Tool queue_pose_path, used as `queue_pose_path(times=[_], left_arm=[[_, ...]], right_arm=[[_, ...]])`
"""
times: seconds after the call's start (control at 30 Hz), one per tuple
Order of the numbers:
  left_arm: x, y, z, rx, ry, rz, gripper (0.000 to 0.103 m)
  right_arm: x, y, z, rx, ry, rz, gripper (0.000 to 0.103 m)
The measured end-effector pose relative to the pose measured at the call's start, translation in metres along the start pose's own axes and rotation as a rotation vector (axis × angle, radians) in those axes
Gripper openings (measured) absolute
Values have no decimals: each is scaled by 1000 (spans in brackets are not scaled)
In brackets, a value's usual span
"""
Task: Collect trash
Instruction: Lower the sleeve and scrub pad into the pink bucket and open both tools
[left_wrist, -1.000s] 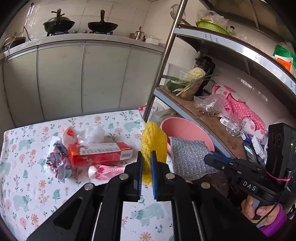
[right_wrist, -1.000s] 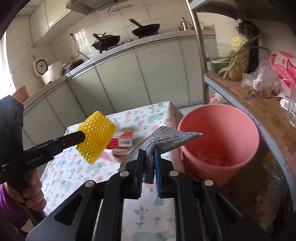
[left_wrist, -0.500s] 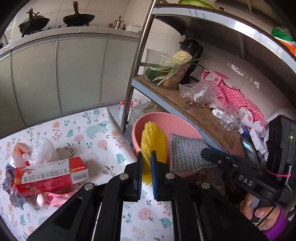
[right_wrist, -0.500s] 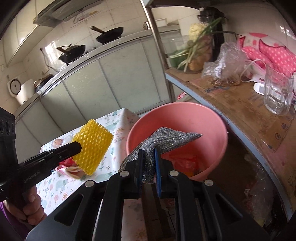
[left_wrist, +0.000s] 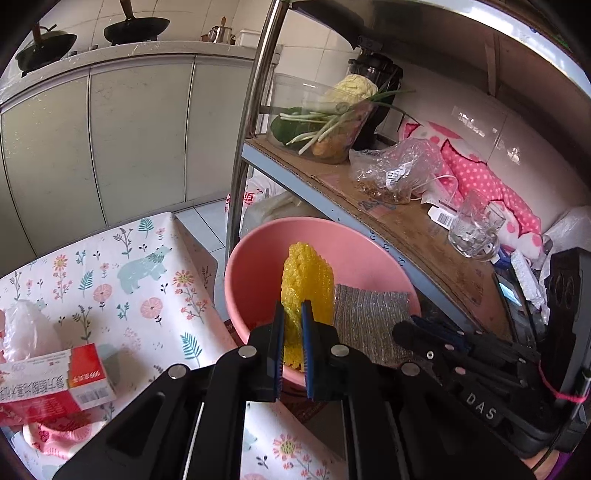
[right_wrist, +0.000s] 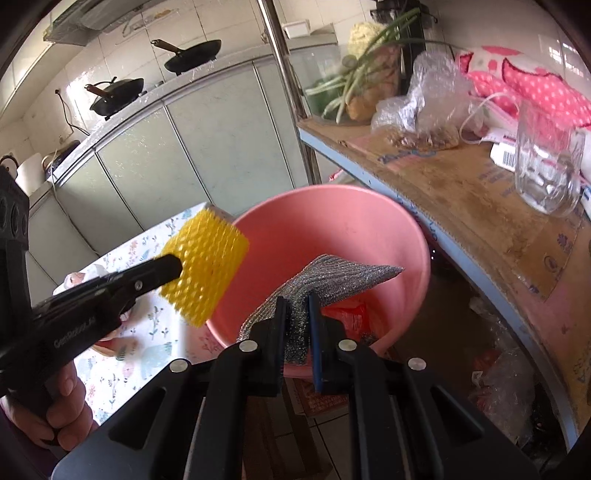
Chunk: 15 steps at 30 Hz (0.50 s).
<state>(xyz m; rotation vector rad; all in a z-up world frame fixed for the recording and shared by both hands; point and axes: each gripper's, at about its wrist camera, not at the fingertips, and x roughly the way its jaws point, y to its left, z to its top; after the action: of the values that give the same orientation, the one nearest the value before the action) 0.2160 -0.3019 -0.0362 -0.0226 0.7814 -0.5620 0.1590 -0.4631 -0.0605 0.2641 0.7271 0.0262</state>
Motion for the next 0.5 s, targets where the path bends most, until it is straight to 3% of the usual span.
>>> queue_pose_path(times=[0.33,0.5], left_arm=[[31,-1,-2,-9,47,10,8],[35,-1,-3,-20,53,17,14]], right_arm=[[18,-9,-3,21,48,-18,13],[23,-15,-4,49,71,-34,21]])
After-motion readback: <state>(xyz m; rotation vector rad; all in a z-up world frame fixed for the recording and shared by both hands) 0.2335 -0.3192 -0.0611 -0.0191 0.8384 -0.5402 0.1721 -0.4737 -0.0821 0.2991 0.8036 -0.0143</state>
